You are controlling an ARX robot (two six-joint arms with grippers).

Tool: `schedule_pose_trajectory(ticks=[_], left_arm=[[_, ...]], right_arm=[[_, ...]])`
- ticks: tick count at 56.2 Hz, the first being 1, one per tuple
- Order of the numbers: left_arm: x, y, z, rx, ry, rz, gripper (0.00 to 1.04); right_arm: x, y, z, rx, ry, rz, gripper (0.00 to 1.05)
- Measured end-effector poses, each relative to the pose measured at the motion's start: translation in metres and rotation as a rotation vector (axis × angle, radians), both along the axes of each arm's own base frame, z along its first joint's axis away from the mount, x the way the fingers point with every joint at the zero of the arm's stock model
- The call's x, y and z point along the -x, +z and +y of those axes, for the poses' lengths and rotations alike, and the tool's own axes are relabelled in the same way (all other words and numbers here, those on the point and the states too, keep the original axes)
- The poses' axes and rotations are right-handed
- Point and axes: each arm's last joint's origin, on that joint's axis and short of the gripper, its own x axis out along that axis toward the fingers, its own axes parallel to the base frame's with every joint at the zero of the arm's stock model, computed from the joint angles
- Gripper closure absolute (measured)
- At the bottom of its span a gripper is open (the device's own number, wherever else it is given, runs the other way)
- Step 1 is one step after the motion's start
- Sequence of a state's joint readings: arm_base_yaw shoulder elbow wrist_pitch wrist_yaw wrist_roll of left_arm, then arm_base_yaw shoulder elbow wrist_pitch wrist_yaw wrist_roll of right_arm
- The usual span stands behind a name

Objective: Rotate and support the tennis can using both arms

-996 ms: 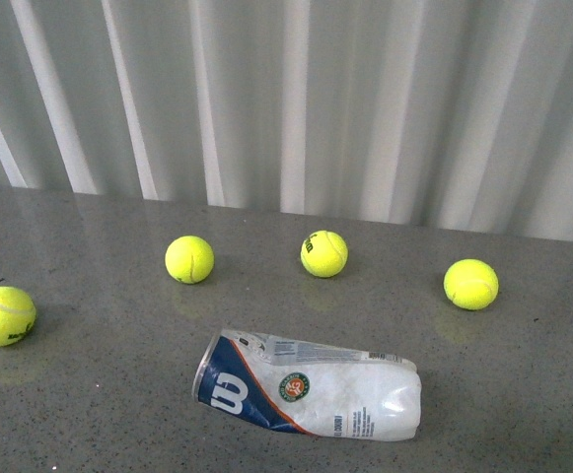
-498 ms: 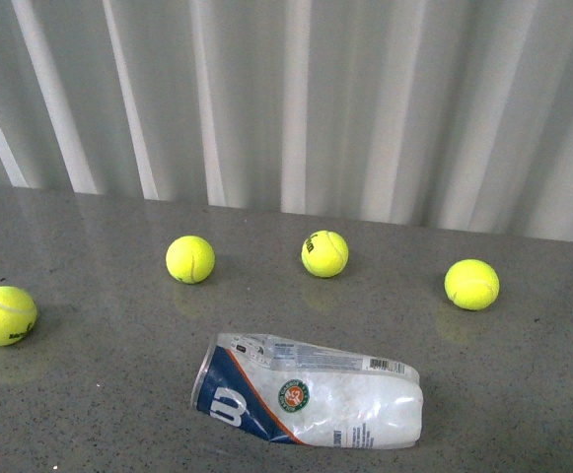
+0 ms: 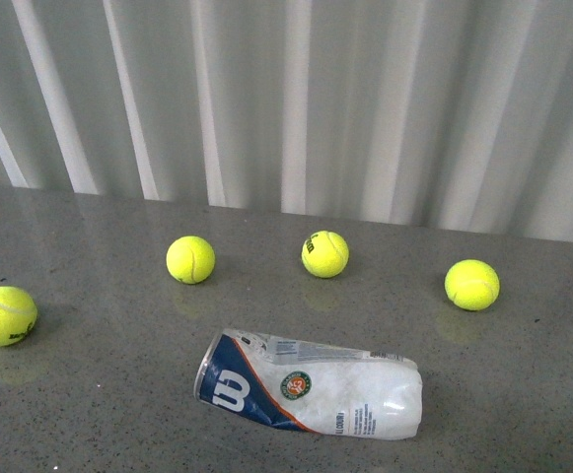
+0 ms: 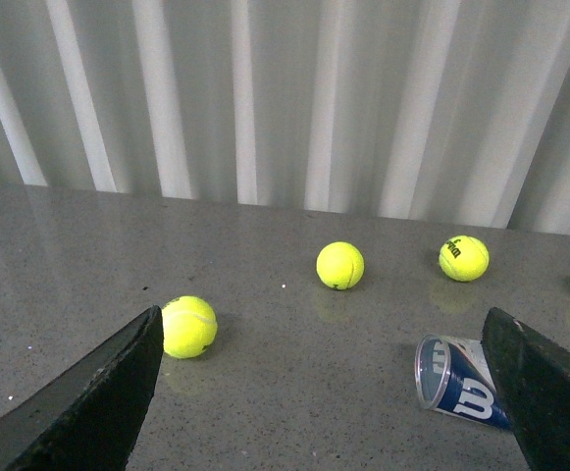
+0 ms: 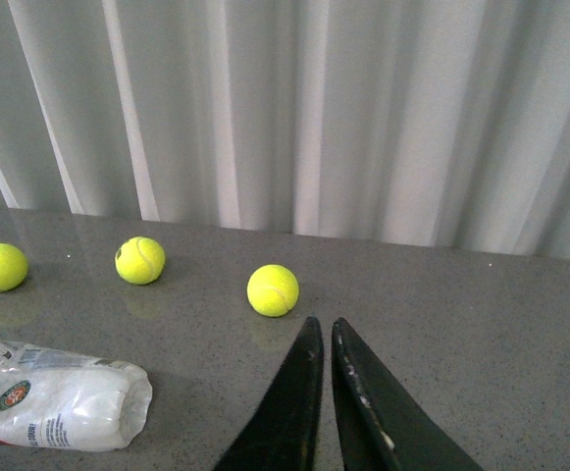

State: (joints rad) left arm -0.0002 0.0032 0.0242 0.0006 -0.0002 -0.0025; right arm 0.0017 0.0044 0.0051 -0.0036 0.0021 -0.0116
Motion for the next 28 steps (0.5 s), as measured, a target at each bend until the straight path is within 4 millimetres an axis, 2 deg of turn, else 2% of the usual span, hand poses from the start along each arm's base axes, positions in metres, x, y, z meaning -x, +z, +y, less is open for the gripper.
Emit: schedule_pose_trajectory(ticks=[9, 13, 19, 21, 24, 26, 28], left_arm=[[0.000, 0.000, 0.000, 0.000, 0.000, 0.000, 0.07], [0.000, 0.000, 0.000, 0.000, 0.000, 0.000, 0.07], [0.000, 0.000, 0.000, -0.002, -0.005, 0.003, 0.07], [0.000, -0.001, 0.000, -0.036, -0.075, 0.105, 0.07], [-0.001, 0.005, 0.001, -0.058, -0.221, 0.366, 0.07], [-0.002, 0.009, 0.001, -0.058, -0.250, 0.410, 0.07], [-0.003, 0.018, 0.000, -0.068, -0.274, 0.410, 0.07]], right_arm=[[0.000, 0.000, 0.000, 0.000, 0.000, 0.000, 0.70], [0.000, 0.000, 0.000, 0.000, 0.000, 0.000, 0.51], [0.000, 0.000, 0.000, 0.000, 0.000, 0.000, 0.34], [0.000, 0.000, 0.000, 0.000, 0.000, 0.000, 0.27], [0.000, 0.000, 0.000, -0.001, 0.003, 0.000, 0.14], [0.000, 0.000, 0.000, -0.001, 0.004, -0.001, 0.07], [0.000, 0.000, 0.000, -0.002, 0.002, -0.001, 0.05]])
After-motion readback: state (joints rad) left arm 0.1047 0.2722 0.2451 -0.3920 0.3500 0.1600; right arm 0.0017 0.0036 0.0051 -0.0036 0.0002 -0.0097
